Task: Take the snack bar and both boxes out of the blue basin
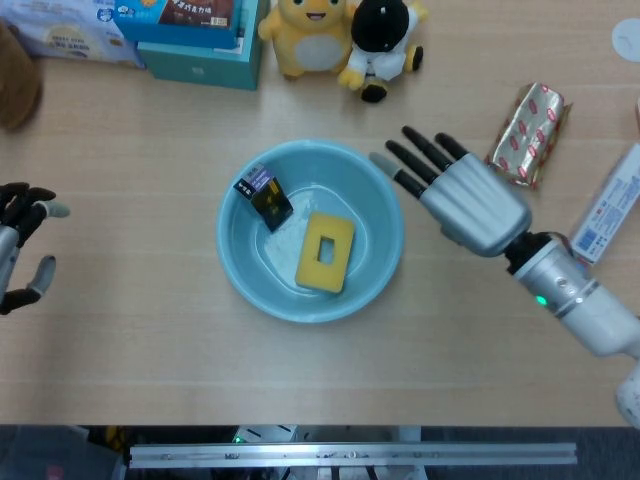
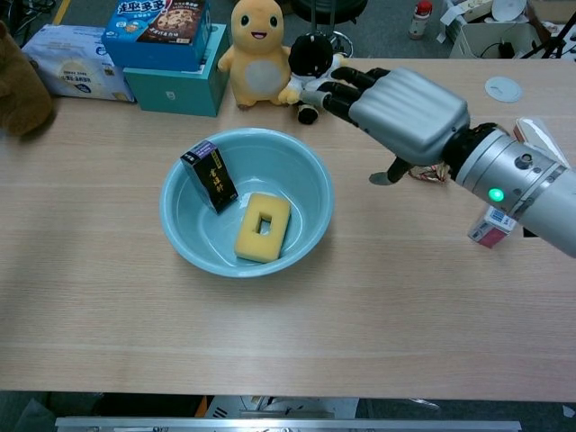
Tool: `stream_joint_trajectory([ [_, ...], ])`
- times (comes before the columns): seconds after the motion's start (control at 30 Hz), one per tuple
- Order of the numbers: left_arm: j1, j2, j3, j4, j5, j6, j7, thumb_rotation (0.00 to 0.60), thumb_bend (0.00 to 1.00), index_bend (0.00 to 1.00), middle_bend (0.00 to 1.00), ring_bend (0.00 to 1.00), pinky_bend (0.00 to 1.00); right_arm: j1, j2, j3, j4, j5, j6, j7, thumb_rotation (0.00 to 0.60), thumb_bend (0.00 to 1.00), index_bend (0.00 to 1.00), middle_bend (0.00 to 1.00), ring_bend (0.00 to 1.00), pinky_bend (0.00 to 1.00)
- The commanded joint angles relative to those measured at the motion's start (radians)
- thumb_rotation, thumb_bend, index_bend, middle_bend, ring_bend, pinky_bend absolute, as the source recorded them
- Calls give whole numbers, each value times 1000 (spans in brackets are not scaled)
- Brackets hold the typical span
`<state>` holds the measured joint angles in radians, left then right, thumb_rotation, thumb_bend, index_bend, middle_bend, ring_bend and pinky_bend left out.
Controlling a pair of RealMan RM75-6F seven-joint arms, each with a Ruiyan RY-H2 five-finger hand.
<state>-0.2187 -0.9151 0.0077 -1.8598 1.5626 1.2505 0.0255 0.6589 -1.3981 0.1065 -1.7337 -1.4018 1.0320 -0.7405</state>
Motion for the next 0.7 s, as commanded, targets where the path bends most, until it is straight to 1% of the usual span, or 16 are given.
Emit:
stream_joint_trajectory([
  [0.03,-46,-8,-26,-24,-15,-49,-8,600,438,267,216,151,148,-38,136,38,-95,33,66,17,600,0,0,119,41,239],
  [0.13,-96,-19,-52,-51,-57,-111,17,600,438,264,216,152,148,-57,211,61,-117,60,98,28,600,0,0,119,41,238],
  [0.2,-129,-29,-71,-66,-95,-151,48,600,438,262,216,152,149,-68,244,71,-120,75,115,38,600,0,0,119,41,238],
  [0.4,-213,-87,-120,-101,-233,-228,183,600,394,257,216,164,151,-91,295,73,-111,90,135,89,600,0,0,119,41,238],
  [0.5,-252,-129,-140,-109,-315,-246,262,600,379,257,217,174,151,-98,304,71,-98,91,137,119,600,0,0,120,41,238],
  [0.7,-314,-228,-165,-109,-459,-227,412,600,340,269,222,190,163,-104,316,74,-70,93,141,165,600,0,0,120,41,238],
])
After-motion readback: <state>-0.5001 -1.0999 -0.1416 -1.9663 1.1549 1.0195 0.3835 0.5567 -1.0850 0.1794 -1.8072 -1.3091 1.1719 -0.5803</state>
